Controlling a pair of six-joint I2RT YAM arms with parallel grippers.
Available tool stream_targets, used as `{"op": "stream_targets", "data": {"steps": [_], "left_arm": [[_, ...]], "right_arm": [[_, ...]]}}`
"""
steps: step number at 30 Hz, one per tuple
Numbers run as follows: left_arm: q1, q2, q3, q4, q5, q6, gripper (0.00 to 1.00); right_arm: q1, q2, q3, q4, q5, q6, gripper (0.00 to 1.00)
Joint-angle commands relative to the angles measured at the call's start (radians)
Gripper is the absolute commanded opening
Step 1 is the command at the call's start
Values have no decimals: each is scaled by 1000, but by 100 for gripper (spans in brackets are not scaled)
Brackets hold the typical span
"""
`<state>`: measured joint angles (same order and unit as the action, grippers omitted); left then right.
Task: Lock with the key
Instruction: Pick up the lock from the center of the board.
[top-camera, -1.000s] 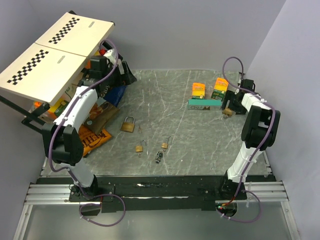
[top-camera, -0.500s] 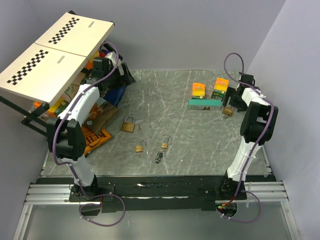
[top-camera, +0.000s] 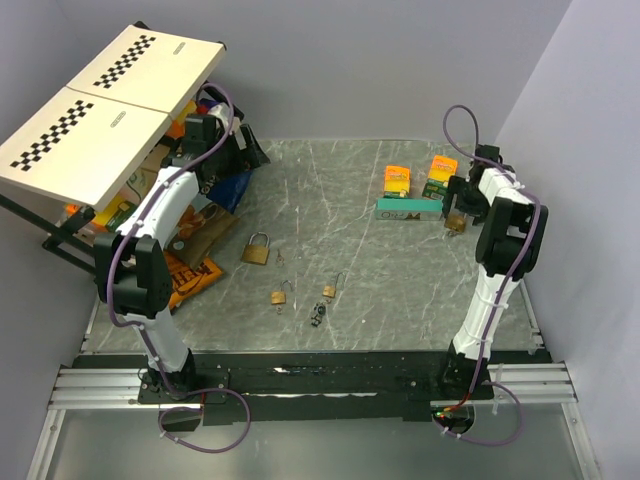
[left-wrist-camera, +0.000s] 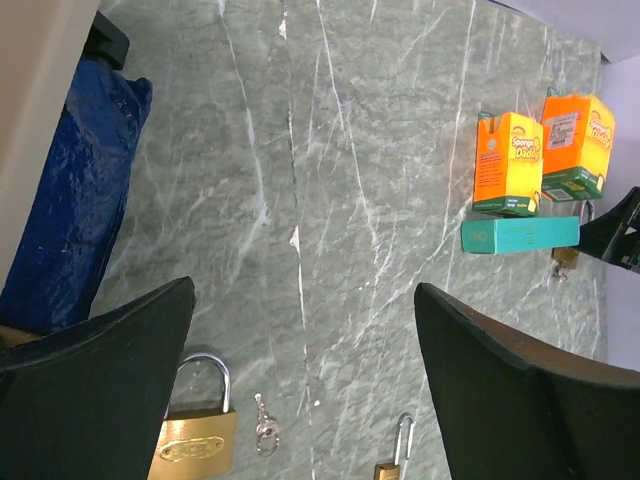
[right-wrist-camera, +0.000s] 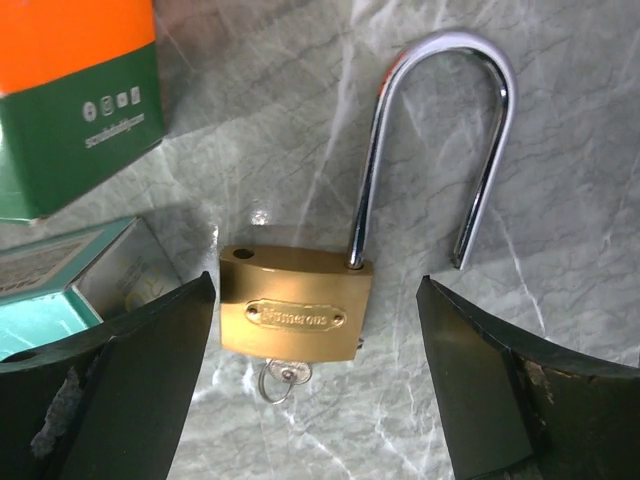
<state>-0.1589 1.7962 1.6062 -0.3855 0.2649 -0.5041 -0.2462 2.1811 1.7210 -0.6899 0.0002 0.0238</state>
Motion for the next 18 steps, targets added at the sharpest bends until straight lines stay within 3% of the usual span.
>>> {"op": "stream_targets", "data": {"steps": [1,11,15,18], "left_arm": [[27,15,43,4,-9,-22,96],[44,35,61,-15,-9,-27,96],[45,20,47,10,17,-25,96],[44,11,35,22,75,-14,96]], "right_arm": [[4,39,77,-88,17,-51,91],[5,71,135,-171,7,-90,88],[1,48,91,-172,17,-88,78],[-8,28,54,-174,4,-94,62]]}}
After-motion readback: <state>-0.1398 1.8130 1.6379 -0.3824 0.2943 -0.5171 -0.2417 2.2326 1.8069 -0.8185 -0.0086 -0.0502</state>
